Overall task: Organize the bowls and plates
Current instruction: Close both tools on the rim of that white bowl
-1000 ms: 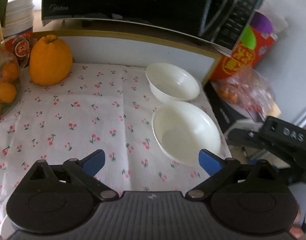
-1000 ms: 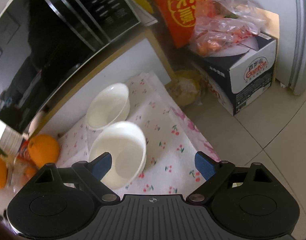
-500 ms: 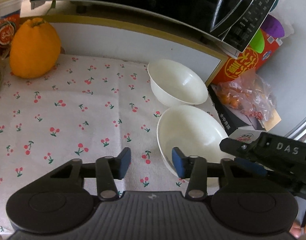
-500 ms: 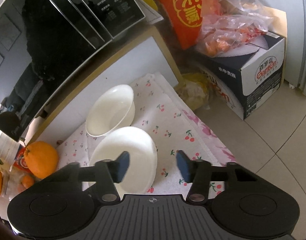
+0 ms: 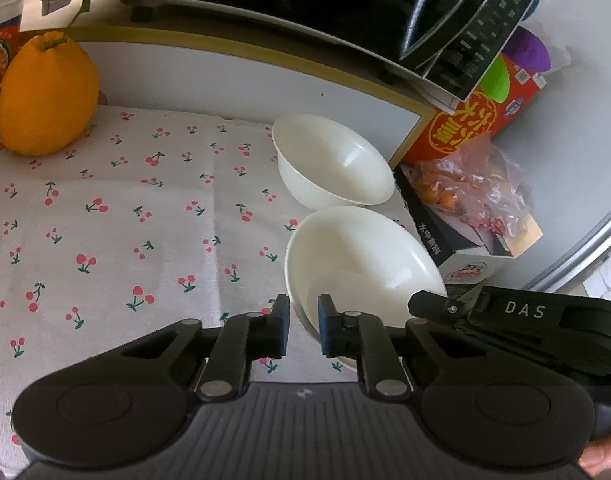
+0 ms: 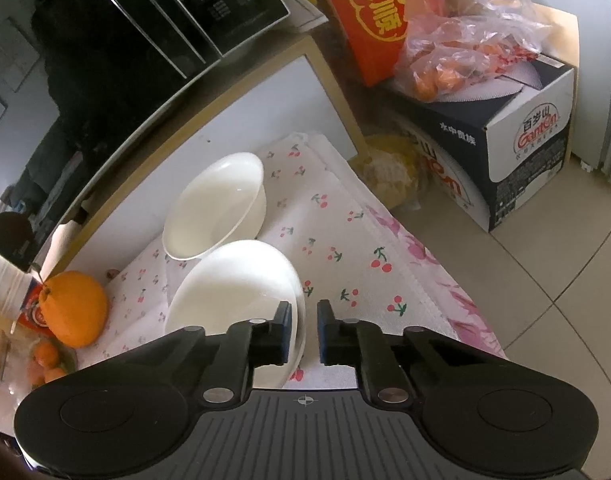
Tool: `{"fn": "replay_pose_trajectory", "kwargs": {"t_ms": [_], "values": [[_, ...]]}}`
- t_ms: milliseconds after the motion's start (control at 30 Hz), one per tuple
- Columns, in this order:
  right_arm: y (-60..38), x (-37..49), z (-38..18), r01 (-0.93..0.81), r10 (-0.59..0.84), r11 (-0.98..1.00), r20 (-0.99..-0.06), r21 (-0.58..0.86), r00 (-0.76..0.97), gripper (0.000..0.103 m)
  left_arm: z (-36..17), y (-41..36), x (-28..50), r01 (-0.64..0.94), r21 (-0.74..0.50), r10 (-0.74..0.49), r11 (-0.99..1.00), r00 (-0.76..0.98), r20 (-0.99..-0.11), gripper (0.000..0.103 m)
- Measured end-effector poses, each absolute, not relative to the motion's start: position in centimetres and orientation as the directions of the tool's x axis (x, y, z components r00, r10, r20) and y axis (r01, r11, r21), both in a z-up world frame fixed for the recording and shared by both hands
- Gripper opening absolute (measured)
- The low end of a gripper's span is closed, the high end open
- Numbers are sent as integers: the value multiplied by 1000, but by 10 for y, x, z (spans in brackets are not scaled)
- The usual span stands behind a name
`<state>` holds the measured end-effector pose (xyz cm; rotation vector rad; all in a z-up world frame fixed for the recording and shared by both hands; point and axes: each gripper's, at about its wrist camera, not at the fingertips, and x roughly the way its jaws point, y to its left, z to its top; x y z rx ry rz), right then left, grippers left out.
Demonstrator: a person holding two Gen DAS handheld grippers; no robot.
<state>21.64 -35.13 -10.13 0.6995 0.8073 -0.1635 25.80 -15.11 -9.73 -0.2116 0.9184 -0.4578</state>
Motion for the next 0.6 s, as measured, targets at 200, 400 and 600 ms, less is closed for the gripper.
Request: {"fn": "replay_pose_trajectory", "kwargs": {"t_ms": [200,400,600], "values": [[-352,213,-97,377,129,771,-706,513,697,7,-95,-152,256,299,-364,-470,882,522,-712,12],[-355,208,-86,375,129,770,-702,516,701,7,-85,-151,249,315,-360,-477,878,529,-702,12],[-352,196,-68,352,129,785,-691,509,711,7,-68,-148,237,333,-346,-479,877,540,-692,12]]}}
